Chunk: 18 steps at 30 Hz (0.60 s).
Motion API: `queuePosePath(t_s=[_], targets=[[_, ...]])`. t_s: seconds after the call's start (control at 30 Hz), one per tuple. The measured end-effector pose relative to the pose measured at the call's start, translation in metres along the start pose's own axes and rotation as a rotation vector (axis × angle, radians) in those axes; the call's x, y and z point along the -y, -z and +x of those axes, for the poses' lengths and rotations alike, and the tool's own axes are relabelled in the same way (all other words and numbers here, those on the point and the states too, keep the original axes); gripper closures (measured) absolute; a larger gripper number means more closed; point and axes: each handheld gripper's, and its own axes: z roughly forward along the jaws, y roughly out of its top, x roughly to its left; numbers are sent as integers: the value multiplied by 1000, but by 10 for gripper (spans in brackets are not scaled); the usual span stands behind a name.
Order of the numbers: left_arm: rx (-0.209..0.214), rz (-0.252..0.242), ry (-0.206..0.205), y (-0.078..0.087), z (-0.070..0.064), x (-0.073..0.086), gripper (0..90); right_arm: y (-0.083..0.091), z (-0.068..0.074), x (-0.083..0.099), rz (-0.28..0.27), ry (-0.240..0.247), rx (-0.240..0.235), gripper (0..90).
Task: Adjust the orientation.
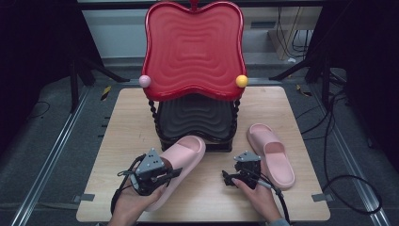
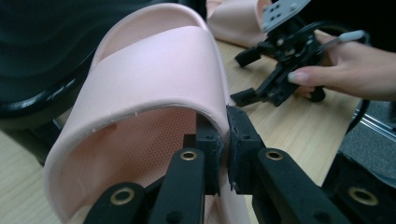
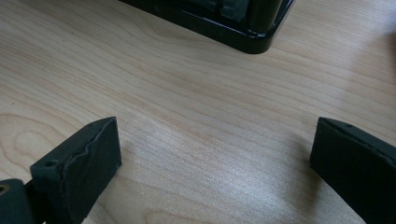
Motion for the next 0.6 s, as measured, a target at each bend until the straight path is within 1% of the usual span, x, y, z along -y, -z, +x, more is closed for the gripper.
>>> queuePosePath(t_s=[0.2, 0.23, 0.47, 0.6], targets=[[-7, -14, -8, 0, 4, -15, 843, 0, 0, 0, 1, -3, -2, 22], [-7, -14, -8, 0, 4, -15, 843, 0, 0, 0, 1, -3, -2, 22], [-22, -35, -34, 5, 3, -32, 843, 0, 0, 0, 0, 0, -1, 22], [-37, -44, -52, 4, 3, -43, 843, 0, 0, 0, 0, 0, -1, 22]])
